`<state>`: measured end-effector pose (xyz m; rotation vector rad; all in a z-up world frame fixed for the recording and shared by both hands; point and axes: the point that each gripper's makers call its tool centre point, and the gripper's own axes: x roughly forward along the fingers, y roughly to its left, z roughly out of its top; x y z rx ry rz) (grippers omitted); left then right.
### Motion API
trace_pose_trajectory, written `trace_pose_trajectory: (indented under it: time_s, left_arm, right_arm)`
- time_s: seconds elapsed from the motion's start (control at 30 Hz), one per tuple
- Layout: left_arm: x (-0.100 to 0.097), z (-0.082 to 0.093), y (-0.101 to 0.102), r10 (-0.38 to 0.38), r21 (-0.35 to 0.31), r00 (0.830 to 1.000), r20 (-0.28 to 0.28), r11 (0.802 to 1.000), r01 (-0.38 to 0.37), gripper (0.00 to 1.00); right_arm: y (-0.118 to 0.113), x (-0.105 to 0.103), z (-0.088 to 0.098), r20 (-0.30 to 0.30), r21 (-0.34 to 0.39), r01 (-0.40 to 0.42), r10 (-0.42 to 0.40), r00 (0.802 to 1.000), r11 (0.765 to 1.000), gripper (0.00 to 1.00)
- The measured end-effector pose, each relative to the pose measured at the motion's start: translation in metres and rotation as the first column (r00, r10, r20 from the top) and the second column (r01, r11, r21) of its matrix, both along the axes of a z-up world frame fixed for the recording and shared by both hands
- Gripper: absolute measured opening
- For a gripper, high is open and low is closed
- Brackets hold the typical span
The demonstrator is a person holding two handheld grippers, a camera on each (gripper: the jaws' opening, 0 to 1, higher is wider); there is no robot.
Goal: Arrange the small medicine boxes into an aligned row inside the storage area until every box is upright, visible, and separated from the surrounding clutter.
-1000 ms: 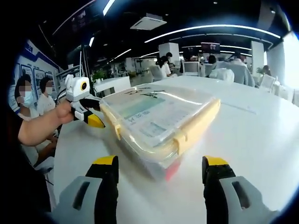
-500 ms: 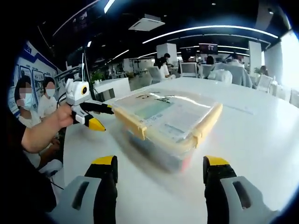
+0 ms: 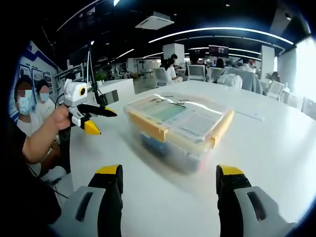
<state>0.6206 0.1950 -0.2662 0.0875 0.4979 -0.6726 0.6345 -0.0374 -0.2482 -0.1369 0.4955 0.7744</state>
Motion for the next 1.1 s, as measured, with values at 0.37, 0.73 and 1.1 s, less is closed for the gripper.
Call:
trace_pose_trajectory:
  time_s: [0.37, 0.73, 1.1]
  left_arm:
    - [-0.020, 0.002, 0.005, -0.029, 0.037, 1.000, -0.001, 0.999, 0.029, 0.73]
    - [-0.047, 0.010, 0.006, -0.016, 0.048, 1.000, 0.013, 0.999, 0.015, 0.73]
    - [-0.058, 0.002, 0.022, -0.010, 0.114, 1.000, -0.005, 0.993, 0.010, 0.73]
  right_arm:
    - [-0.020, -0.026, 0.007, -0.023, 0.019, 0.054, -0.053, 0.998, 0.998, 0.75]
    - [-0.035, -0.045, 0.011, -0.022, 0.045, 0.078, -0.078, 0.997, 0.996, 0.76]
    - [-0.042, -0.056, 0.011, -0.041, 0.030, 0.090, -0.089, 0.995, 0.995, 0.75]
